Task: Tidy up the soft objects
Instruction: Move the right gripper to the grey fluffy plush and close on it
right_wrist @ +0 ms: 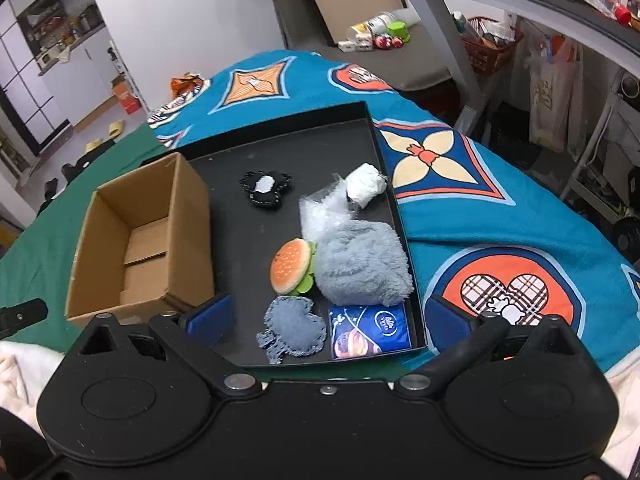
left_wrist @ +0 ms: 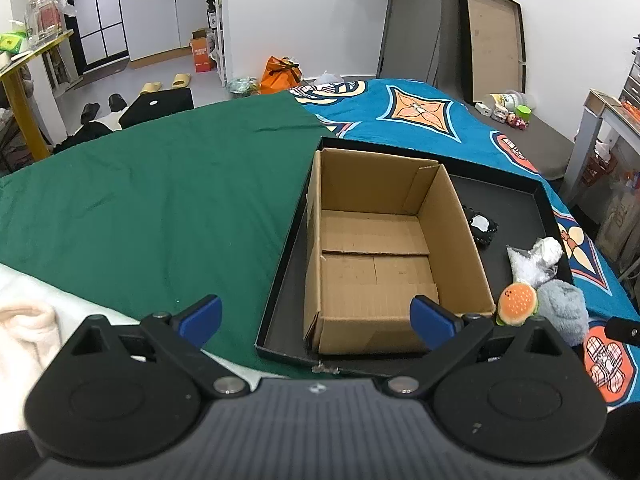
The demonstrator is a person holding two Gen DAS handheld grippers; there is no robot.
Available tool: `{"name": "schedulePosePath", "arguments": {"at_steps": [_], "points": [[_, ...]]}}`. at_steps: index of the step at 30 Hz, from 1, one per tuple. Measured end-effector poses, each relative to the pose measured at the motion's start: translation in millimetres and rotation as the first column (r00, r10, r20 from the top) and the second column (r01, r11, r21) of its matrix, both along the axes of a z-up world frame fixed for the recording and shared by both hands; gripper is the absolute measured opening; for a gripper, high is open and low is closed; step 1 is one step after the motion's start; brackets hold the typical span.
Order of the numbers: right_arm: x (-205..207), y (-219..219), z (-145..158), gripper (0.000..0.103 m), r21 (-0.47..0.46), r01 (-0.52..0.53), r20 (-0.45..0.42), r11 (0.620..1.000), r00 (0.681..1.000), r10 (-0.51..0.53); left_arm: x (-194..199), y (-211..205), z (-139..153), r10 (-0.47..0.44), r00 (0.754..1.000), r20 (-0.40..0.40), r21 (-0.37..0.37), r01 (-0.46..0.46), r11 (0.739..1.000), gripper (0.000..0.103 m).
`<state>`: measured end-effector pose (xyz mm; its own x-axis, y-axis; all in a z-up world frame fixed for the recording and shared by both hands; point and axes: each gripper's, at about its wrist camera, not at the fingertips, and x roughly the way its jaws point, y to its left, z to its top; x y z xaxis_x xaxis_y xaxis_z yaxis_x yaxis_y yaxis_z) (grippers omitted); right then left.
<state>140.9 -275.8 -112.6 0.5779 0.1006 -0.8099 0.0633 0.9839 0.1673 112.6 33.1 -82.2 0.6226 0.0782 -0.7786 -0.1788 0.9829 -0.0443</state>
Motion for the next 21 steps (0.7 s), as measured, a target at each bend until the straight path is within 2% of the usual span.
{"name": "schedulePosePath", "arguments": {"at_steps": [6,14,21], "points": [[14.4,1.8,-10.9,0.103,-0.017,0.005,-0.031,1.000,1.000,-0.005,14.7,-0.2,-9.5,0.010,1.000,-0.017,-0.002,-0.010,1.000,0.092],[38.2,3.7,-30.6,0.103,-0.053,0.034,-0.087,0.998,0.995,-0.039,32.6,4.5,-27.9,0.046,0.998,-0.049,-0.009,-0.046,0.999,0.073],[55.2,1.7,-48.8,0.103,-0.056,0.050,-0.114,0.997,0.992,-0.056,49.0,5.1,-41.0,0.039,0.997,-0.071,0.018,-0.037,0.999,0.066]]}}
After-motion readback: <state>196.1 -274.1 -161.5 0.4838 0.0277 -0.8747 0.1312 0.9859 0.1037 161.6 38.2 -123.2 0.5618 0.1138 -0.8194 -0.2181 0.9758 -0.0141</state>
